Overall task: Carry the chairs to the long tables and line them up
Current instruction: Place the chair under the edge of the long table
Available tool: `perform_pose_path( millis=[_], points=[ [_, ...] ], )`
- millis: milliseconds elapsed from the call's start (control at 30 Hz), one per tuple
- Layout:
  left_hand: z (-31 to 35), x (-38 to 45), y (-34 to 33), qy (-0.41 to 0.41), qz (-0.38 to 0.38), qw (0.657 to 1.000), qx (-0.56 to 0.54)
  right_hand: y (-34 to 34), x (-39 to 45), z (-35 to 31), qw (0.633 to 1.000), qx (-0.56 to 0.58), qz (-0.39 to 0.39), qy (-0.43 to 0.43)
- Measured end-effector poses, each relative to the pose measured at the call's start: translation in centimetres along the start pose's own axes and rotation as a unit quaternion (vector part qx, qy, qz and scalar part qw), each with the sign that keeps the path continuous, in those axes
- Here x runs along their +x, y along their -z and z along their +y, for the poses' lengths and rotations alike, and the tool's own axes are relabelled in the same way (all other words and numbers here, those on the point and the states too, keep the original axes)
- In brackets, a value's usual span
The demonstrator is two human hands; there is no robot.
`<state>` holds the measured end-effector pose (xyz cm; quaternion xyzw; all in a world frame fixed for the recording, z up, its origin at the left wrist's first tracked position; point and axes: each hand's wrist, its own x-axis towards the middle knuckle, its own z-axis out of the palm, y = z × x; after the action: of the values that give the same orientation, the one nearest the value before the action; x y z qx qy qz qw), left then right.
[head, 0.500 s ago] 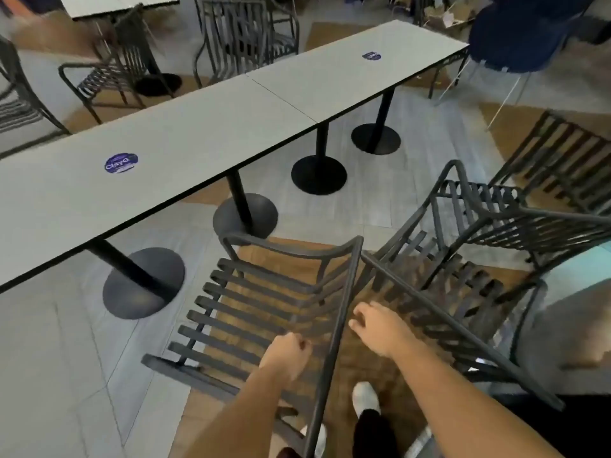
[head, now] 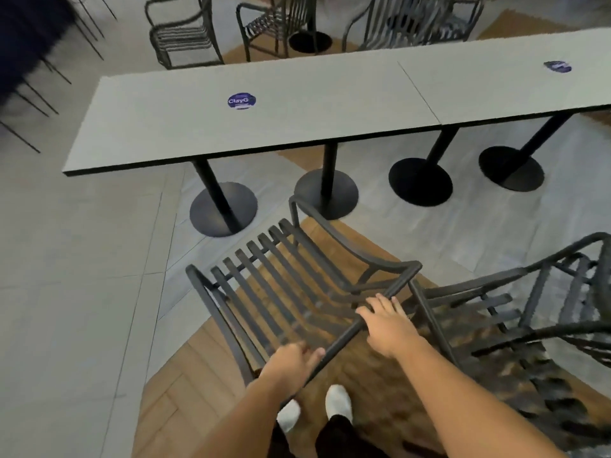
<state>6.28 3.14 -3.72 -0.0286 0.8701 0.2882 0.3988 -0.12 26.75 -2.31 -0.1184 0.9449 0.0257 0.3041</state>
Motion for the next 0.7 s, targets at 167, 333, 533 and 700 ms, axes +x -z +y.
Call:
perform_pose_path(
  millis=[167, 333, 533, 700],
  points=[
    [0.9, -0.2, -3.6, 0.042, 0.025, 0.999, -0.009, -0.4, 2.5, 1.7, 0.996, -0.061, 0.005, 0.071],
    [1.4, -0.3, -5.3, 0.105, 0.084, 0.991, 0.018, -0.9, 4.1, 2.0, 0.989, -0.105, 0.009, 0.109],
    [1.0, 0.1, -5.8, 0.161, 0.112, 0.980, 0.043, -0.4, 5.4, 1.4, 0.982, -0.145, -0.012, 0.124],
    [0.3, 0.1, -5.8, 0.160, 0.113, 0.979, 0.063, 0.0, 5.6, 0.5, 0.981, -0.157, -0.016, 0.116]
  ],
)
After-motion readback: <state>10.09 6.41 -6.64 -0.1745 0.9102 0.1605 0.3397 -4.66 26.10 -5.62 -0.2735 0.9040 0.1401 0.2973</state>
